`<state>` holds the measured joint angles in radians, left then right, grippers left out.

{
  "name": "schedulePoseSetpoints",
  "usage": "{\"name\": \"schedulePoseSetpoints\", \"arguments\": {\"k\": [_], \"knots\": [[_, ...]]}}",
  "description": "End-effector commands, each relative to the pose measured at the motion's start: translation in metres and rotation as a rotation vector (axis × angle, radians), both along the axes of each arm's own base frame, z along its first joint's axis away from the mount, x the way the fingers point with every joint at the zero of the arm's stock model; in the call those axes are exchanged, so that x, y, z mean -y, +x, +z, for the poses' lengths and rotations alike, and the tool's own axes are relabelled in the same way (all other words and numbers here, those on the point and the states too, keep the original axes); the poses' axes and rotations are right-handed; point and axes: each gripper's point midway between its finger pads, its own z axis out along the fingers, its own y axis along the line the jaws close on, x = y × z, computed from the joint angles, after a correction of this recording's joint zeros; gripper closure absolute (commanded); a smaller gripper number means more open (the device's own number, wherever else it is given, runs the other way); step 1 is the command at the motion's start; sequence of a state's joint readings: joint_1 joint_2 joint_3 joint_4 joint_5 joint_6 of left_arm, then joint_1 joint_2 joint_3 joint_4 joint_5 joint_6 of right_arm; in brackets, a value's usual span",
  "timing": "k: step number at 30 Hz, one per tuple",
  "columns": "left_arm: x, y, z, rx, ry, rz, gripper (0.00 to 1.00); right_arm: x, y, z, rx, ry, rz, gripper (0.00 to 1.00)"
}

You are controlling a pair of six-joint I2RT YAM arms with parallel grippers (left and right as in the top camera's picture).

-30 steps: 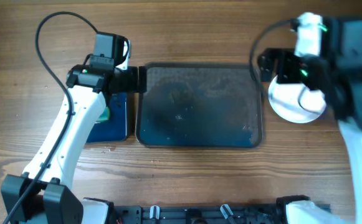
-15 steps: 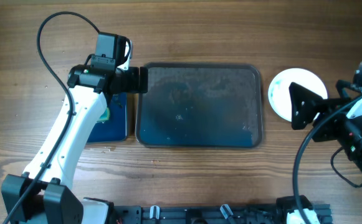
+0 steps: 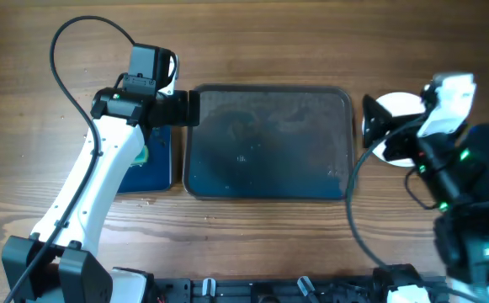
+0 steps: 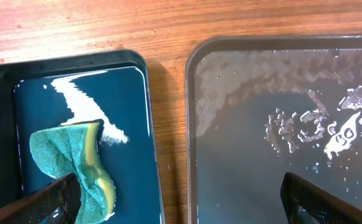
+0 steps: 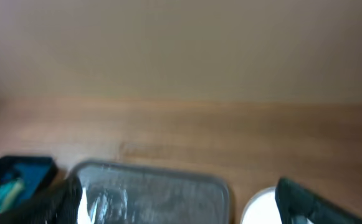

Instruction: Clean dirty plates on tray and stack at the side

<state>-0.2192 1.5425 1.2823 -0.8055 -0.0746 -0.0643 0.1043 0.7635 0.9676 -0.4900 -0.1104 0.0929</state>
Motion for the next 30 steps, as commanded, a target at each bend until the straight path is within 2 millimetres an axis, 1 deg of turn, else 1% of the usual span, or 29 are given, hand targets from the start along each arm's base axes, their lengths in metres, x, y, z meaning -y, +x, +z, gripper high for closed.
{"name": "schedulePoseSetpoints", "arguments": {"k": [1,4,8,14,17,19,22,30], "knots": [[0.001,0.001,-0.001,-0.002,0.007,-0.005,0.00,0.001,-0.016,-0.043,0.109,0.029,-0.003,0.00],[0.001,0.001,-0.001,-0.001,0.007,-0.005,0.00,0.001,-0.025,-0.072,0.226,0.076,0.001,0.00],[0.001,0.001,-0.001,-0.002,0.007,-0.005,0.00,0.001,-0.039,-0.101,0.354,0.140,0.008,0.00],[0.001,0.001,-0.001,-0.002,0.007,-0.005,0.00,0.001,-0.043,-0.135,0.354,0.132,0.008,0.00],[0.001,0.001,-0.001,-0.002,0.007,-0.005,0.00,0.000,-0.046,-0.155,0.278,0.158,0.008,0.00],[0.001,0.001,-0.001,-0.002,0.007,-0.005,0.00,0.000,-0.047,-0.159,0.257,0.180,0.005,0.00],[0.001,0.001,-0.001,-0.002,0.007,-0.005,0.00,-0.002,-0.047,-0.158,0.250,0.224,0.007,0.00],[0.001,0.001,-0.001,-0.002,0.007,-0.005,0.00,-0.001,-0.047,-0.160,0.240,0.226,0.003,0.00]]}}
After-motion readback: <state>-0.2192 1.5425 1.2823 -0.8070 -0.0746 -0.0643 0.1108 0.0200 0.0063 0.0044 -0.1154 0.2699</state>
